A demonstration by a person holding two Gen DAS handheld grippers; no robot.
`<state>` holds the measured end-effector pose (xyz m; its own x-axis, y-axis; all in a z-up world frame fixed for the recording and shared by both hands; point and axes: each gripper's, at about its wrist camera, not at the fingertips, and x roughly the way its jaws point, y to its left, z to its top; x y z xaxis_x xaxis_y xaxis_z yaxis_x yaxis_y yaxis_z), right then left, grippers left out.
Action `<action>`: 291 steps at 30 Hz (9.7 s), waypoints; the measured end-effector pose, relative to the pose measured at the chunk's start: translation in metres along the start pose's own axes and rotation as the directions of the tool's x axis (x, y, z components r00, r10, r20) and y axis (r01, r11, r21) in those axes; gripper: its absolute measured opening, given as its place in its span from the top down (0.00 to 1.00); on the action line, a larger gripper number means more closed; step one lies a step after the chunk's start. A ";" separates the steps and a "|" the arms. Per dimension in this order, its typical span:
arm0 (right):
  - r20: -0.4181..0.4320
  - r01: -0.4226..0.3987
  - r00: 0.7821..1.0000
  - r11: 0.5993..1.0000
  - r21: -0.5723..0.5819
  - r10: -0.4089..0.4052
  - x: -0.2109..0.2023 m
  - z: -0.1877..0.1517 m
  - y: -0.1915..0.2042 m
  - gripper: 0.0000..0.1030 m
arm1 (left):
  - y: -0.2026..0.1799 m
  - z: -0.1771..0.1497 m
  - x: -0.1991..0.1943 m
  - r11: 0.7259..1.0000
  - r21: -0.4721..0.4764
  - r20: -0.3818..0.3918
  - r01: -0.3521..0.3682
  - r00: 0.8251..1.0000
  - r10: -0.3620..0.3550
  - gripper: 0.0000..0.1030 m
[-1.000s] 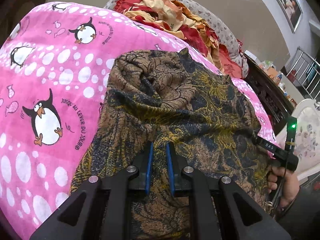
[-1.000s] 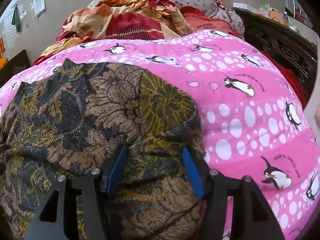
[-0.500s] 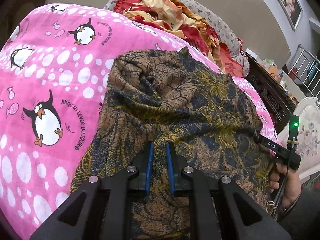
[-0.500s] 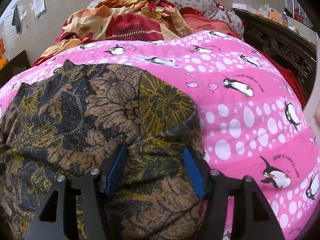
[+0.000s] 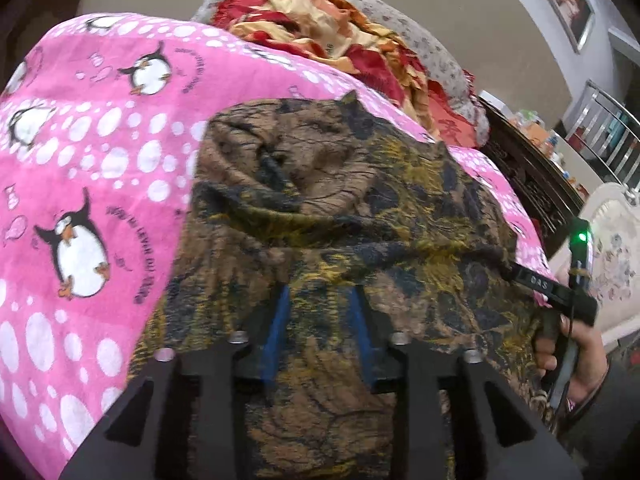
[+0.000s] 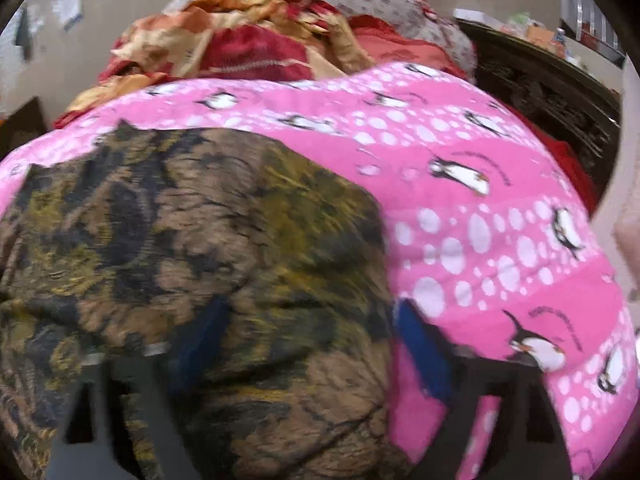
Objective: Fold small clothes
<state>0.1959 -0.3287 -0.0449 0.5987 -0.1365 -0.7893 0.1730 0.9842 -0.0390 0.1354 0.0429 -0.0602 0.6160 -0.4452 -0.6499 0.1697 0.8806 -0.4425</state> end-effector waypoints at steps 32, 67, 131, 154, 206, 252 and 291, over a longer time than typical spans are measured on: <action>0.064 -0.162 0.981 0.959 -0.233 0.182 -0.152 -0.089 0.023 0.36 | -0.026 -0.038 -0.095 0.992 0.097 -0.045 -0.079 0.995 0.084 0.55; -0.005 -0.243 0.968 0.927 -0.286 0.252 -0.160 -0.192 -0.004 0.10 | 0.008 -0.188 -0.210 0.984 0.071 -0.337 0.166 0.932 -0.133 0.56; 0.289 -0.668 0.728 0.738 0.093 0.622 -0.286 -0.173 -0.149 0.89 | 0.021 -0.052 -0.206 0.976 -0.040 -0.068 0.216 0.973 -0.218 1.00; 0.076 -0.350 0.937 0.924 0.151 0.342 -0.069 -0.004 -0.081 0.89 | 0.074 0.046 -0.020 0.995 -0.094 -0.213 0.018 0.976 -0.037 1.00; -0.008 -0.149 0.989 0.989 0.012 0.150 -0.035 -0.034 0.011 0.20 | -0.074 0.082 0.041 0.953 0.237 -0.052 -0.190 0.977 0.208 0.94; -0.001 -0.179 0.982 0.921 -0.347 0.190 -0.146 -0.155 0.004 0.21 | -0.007 -0.080 -0.100 0.984 0.173 -0.044 -0.030 0.998 0.038 0.79; 0.006 -0.310 0.946 0.912 -0.268 0.324 -0.133 -0.153 -0.010 0.14 | 0.052 -0.126 -0.162 0.957 -0.237 -0.092 0.169 0.976 -0.196 0.51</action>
<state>-0.0056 -0.3031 -0.0332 0.6268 0.1888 -0.7560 -0.2378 0.9703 0.0451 -0.0524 0.1407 -0.0553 0.4970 -0.6220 -0.6050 0.0840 0.7284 -0.6799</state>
